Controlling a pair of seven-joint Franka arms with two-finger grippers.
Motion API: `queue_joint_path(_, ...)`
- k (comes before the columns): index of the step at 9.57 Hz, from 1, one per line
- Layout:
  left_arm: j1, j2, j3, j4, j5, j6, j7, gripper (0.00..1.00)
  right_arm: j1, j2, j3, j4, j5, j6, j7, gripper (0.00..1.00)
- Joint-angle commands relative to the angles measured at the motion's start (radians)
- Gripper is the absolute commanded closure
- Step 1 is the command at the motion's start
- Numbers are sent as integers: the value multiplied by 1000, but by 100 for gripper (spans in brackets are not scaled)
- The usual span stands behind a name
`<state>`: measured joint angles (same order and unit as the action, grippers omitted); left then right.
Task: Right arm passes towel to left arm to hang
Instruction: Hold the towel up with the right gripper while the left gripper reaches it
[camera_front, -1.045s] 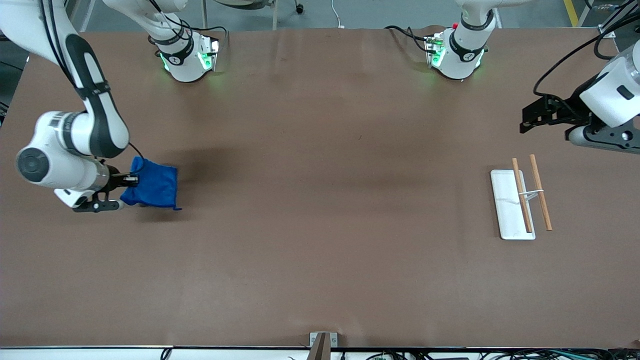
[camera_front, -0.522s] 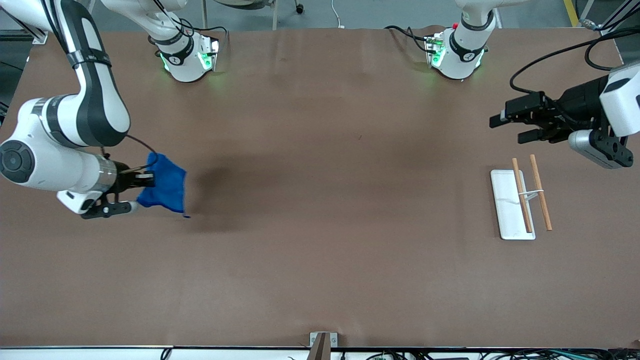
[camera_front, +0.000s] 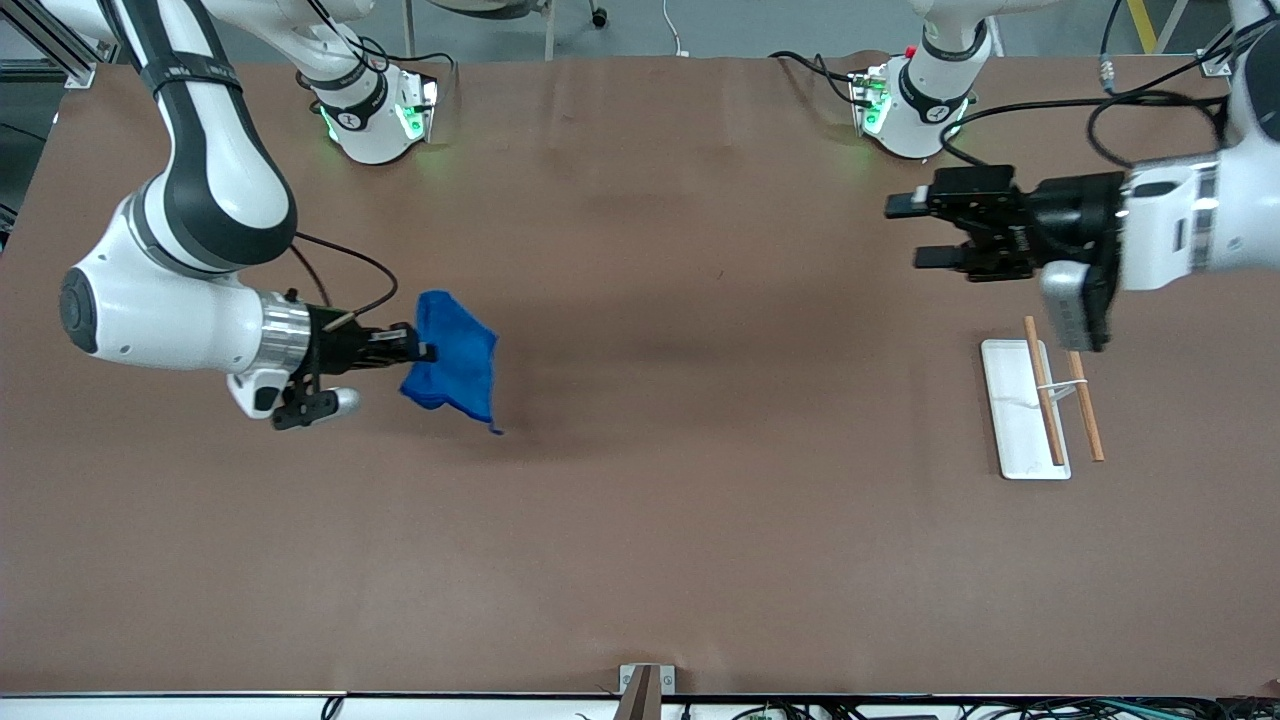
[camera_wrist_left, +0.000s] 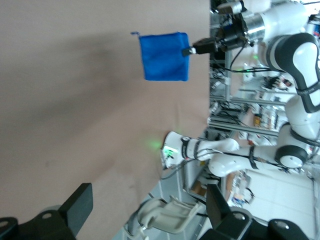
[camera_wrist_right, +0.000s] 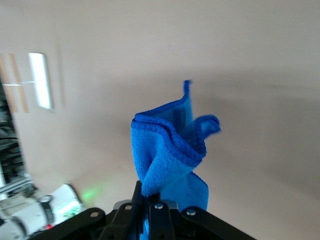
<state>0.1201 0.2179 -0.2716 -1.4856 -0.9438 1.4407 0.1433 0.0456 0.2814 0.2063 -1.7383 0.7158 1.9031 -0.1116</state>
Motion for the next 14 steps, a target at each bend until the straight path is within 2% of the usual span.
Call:
queue_joint_path(1, 10, 37, -50, -48, -47, -3, 39, 0, 17, -2, 54, -1, 185, 60, 12, 100)
queue_joint_path(2, 15, 40, -57, -99, -99, -3, 59, 0, 42, -1, 68, -1, 291, 91, 12, 100)
queue_joint_path(4, 26, 67, -55, -241, -186, -3, 251, 0, 104, -2, 70, -1, 448, 140, 29, 100)
queue_joint_path(6, 52, 137, -57, -294, -211, -6, 382, 0, 175, -2, 71, 2, 635, 242, 53, 100)
queue_joint_path(8, 52, 213, -57, -352, -286, -14, 502, 0, 203, -4, 87, 5, 779, 278, 52, 100)
queue_joint_path(9, 53, 257, -58, -360, -320, -16, 550, 0, 198, -10, 119, 5, 835, 304, 53, 100)
queue_joint_path(10, 53, 282, -58, -358, -340, -25, 558, 1, 203, -10, 125, 5, 875, 339, 53, 100)
queue_joint_path(11, 52, 311, -58, -354, -409, -25, 562, 1, 198, -11, 152, 5, 922, 352, 53, 100)
queue_joint_path(12, 41, 337, -58, -348, -476, -25, 573, 1, 197, -10, 154, 6, 954, 352, 53, 100)
queue_joint_path(14, 9, 382, -58, -348, -552, -22, 672, 5, 198, -8, 154, 11, 964, 352, 53, 100)
